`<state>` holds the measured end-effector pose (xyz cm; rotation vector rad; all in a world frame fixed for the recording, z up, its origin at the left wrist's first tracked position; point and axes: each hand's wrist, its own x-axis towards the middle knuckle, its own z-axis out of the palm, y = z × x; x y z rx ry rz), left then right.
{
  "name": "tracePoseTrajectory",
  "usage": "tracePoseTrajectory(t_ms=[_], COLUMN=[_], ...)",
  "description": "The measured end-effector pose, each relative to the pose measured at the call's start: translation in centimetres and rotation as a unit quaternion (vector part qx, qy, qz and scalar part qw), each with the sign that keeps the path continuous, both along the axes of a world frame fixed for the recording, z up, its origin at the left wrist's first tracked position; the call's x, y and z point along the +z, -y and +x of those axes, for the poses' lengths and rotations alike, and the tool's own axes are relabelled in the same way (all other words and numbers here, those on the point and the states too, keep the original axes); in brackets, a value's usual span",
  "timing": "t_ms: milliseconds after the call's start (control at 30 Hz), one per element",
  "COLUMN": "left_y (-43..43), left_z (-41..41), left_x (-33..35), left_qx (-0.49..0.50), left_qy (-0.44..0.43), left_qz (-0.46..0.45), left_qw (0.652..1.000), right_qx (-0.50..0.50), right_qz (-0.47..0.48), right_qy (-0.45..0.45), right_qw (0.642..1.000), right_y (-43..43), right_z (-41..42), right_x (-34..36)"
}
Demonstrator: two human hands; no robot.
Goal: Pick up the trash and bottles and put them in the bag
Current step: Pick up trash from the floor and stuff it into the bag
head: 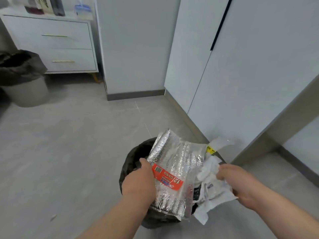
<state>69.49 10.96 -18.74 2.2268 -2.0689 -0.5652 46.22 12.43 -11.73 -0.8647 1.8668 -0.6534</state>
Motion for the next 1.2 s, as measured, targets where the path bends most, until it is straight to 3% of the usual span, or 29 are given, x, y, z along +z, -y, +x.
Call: tracePoseTrajectory(t_ms=[233, 400, 533, 667, 833, 933, 1067, 1200], left_y=[2.1, 1.9, 1.1, 1.5, 0.2, -1.3, -2.8, -2.9], left_z=[-2.6, -2.9, -2.2, -0.4, 2.5, 5.6, 8.7, 9.1], left_x=[-1.1, -2.2, -2.6, -1.6, 2.1, 2.3, 0.2, -1.0], left_qx=[-0.084, -0.108, -0.029, -0.022, -0.113, -0.148, -0.169, -0.170], left_qy=[0.159, 0.181, 0.119, 0.038, 0.013, -0.060, -0.109, -0.133], left_qz=[0.132, 0.180, 0.211, 0.168, 0.001, -0.097, -0.001, -0.004], left_qw=[0.975, 0.961, 0.970, 0.985, 0.993, 0.982, 0.980, 0.976], right_qx=[0.026, 0.037, -0.008, -0.014, 0.008, 0.060, 0.078, 0.150], right_qz=[-0.007, -0.077, -0.131, -0.152, -0.179, -0.212, -0.215, -0.207], right_qy=[-0.015, -0.010, 0.016, -0.014, -0.042, -0.092, -0.124, -0.146], right_qw=[1.000, 0.996, 0.991, 0.988, 0.983, 0.971, 0.966, 0.956], right_y=[0.5, 1.4, 2.5, 3.0, 2.7, 2.4, 1.9, 1.1], right_z=[0.6, 0.1, -0.2, 1.4, 3.9, 4.8, 6.5, 8.2], right_x=[-0.5, 1.3, 2.9, 3.0, 2.4, 1.7, 1.0, 0.0])
